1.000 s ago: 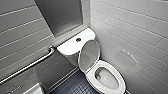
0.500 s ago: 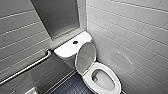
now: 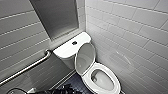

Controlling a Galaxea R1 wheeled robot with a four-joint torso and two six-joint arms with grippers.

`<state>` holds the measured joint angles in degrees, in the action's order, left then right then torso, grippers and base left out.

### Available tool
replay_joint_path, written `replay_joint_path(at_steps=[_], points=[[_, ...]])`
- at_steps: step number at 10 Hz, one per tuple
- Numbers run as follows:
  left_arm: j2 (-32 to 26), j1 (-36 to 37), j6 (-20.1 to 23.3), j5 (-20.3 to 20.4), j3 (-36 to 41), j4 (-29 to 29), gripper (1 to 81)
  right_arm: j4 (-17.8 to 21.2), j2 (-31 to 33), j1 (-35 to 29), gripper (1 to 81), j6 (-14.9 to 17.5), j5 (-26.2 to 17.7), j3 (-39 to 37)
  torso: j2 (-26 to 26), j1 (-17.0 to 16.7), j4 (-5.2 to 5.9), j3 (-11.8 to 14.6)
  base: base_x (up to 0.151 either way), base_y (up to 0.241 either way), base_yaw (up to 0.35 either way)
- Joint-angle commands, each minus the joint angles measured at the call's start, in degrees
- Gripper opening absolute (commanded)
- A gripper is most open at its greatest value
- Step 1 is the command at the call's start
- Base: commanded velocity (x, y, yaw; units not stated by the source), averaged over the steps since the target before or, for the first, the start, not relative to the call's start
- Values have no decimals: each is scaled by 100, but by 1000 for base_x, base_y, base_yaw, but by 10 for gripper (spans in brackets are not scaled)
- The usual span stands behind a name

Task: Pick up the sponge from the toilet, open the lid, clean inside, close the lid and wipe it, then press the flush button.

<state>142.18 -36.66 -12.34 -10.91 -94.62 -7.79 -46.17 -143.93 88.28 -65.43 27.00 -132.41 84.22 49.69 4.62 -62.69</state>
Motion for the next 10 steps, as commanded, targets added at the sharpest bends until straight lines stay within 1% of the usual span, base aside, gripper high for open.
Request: replay_joint_path(at_steps=[1,2,3,4,6,7,10], points=[[-215,760,-470,140,-188,-521,811,-164,56,186,10,4,-187,-125,0,0,0,0,0,0,0],[-286,769,-629,343,-241,-539,811,-155,20,212,10,4,-143,-178,0,0,0,0,0,0,0],[-452,830,-839,554,-249,-539,811,-165,2,273,10,4,23,-239,0,0,0,0,0,0,0],[-558,909,-1059,721,-285,-539,811,-156,-32,282,10,-5,86,-293,0,0,0,0,0,0,0],[-638,1156,-1657,967,-461,-539,811,-156,-191,291,10,-5,86,-494,0,0,0,0,0,0,0],[-655,1296,-1833,1064,-522,-539,811,-156,-252,335,10,-5,95,-591,0,0,0,0,0,0,0],[-681,1692,-2212,1117,-636,-539,811,-147,-323,387,10,-23,95,-741,0,0,0,0,0,0,0]])
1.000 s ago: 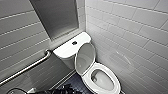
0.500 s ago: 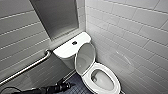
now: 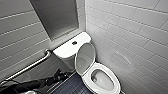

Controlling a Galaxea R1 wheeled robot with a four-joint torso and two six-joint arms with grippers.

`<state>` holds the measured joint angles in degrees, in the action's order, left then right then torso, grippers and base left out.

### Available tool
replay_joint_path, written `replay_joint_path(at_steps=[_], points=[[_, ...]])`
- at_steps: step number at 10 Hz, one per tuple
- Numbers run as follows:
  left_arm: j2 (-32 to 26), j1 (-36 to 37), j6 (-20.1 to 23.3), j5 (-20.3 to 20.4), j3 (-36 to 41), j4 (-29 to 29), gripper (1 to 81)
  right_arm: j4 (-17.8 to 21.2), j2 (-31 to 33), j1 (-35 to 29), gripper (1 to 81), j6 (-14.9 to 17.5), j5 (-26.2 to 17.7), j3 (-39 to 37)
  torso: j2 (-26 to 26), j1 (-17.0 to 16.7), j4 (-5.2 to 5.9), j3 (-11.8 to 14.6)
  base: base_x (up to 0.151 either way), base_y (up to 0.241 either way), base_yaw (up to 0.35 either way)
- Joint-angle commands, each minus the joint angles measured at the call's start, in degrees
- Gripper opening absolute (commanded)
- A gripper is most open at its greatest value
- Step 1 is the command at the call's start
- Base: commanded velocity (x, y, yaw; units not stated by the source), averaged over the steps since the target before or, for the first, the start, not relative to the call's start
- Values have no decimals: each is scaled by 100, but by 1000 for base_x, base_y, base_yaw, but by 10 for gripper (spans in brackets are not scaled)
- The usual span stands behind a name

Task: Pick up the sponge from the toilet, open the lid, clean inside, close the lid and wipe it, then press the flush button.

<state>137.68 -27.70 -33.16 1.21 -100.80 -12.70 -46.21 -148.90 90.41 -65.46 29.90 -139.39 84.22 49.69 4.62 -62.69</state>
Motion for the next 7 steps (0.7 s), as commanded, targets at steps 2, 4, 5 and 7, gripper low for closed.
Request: replay_joint_path(at_steps=[2,4,5,7], points=[[-197,998,-200,-103,-132,-39,811,-159,156,202,10,-11,-195,-44,0,0,0,0,0,0,0],[-100,1218,-235,-147,-238,-57,811,-151,112,202,10,-2,-204,-44,0,0,0,0,0,0,0],[5,1314,-253,-173,-256,-48,811,-169,85,185,10,7,-204,-87,0,0,0,0,0,0,0],[321,1403,-261,-217,-247,4,811,-169,-81,219,10,7,-248,-350,0,0,0,0,0,0,0]])
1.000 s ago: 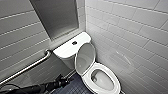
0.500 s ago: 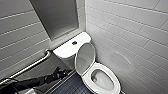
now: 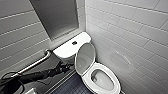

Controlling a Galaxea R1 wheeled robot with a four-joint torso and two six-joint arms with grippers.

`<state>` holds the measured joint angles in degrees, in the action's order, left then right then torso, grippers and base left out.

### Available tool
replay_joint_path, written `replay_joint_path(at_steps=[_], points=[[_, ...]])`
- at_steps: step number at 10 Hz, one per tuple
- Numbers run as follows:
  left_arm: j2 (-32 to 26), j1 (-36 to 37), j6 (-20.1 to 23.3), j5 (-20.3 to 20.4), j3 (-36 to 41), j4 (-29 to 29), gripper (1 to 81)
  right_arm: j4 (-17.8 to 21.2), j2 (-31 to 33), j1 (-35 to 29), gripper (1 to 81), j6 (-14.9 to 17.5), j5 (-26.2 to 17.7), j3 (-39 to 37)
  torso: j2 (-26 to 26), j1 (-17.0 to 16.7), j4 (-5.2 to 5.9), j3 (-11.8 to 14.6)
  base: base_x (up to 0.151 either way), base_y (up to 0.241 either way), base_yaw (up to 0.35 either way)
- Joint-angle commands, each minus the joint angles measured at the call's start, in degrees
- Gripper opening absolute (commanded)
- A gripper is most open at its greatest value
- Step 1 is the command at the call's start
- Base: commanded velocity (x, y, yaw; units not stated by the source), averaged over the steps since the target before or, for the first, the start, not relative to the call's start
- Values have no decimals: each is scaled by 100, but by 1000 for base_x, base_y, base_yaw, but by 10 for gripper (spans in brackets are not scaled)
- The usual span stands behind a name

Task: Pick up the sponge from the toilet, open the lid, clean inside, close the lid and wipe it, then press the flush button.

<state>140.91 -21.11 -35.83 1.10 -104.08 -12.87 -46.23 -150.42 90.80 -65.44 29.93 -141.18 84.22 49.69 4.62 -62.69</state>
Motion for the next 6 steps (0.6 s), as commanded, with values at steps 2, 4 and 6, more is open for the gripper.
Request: replay_joint_path(at_steps=[2,4,6], points=[[297,718,14,-417,81,83,811,-62,-192,312,10,-74,-303,-452,0,0,-2,0,0,0,0],[508,718,32,-611,282,83,811,542,-631,461,10,398,-409,-909,0,0,-2,0,0,0,0],[632,700,58,-813,546,83,811,1466,-992,523,10,1356,-724,-1183,0,0,-2,0,0,0,0]])
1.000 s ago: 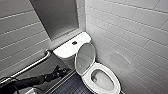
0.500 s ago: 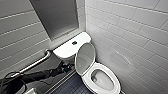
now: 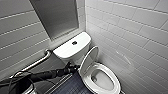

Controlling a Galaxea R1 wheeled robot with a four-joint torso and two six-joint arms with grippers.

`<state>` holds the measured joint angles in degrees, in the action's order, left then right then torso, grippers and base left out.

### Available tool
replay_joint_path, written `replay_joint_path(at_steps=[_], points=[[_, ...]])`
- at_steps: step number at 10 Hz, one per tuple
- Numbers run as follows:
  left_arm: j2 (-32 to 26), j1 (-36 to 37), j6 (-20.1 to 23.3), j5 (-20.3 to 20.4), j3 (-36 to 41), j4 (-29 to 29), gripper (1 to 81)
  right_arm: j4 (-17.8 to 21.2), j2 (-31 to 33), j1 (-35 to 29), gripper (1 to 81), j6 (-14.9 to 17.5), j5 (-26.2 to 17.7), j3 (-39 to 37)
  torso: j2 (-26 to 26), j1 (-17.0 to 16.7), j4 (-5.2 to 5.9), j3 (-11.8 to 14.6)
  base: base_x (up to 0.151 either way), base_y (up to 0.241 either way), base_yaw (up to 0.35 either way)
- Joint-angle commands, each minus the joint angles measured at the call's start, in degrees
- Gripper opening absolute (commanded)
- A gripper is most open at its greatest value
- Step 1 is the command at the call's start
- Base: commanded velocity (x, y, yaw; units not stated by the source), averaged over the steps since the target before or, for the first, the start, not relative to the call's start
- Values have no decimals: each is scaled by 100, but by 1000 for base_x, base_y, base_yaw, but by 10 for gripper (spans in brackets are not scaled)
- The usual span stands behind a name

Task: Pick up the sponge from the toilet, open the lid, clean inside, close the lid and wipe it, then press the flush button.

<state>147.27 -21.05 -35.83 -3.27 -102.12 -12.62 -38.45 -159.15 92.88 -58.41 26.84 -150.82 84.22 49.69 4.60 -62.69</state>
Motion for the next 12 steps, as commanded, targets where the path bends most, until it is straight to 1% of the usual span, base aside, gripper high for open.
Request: replay_joint_path(at_steps=[1,2,3,4,5,6,7,8,9,10,11,12], points=[[31,650,58,-402,499,119,811,1301,-199,315,10,1380,-696,-97,0,0,0,0,0,0,0],[74,607,58,-534,666,259,811,2336,-216,280,10,2388,-1048,166,0,0,0,0,0,0,0],[101,537,58,-570,763,338,811,3456,-173,176,10,3631,-1458,525,0,0,0,0,0,0,0],[119,449,58,-613,842,434,811,4476,-120,53,10,4861,-1932,773,0,0,0,0,0,0,0],[119,318,58,-701,956,609,811,5409,-59,-70,10,6057,-2389,931,0,0,0,0,0,0,0],[119,169,58,-797,1052,811,811,5697,45,-193,10,6446,-2698,1114,0,0,0,0,0,0,0],[101,-69,58,-1095,1211,1216,811,5621,344,-309,10,6526,-2763,1668,0,0,0,0,0,0,0],[-4,-315,67,-1394,1474,1593,811,5472,617,-396,10,6544,-2659,2186,0,0,0,0,0,0,0],[-206,-658,67,-1563,1746,2093,811,5340,907,-441,10,6543,-2466,2801,0,0,0,0,0,0,0],[-487,-1018,67,-1624,2019,2525,811,5252,1206,-476,10,6544,-2324,3496,0,0,0,0,0,0,0],[-829,-1343,76,-1738,2317,2903,811,5190,1487,-546,10,6544,-2306,4050,0,0,0,0,0,0,0],[-1224,-1720,84,-1739,2625,3176,811,5190,1760,-590,10,6526,-2289,4516,0,0,0,0,0,0,0]])
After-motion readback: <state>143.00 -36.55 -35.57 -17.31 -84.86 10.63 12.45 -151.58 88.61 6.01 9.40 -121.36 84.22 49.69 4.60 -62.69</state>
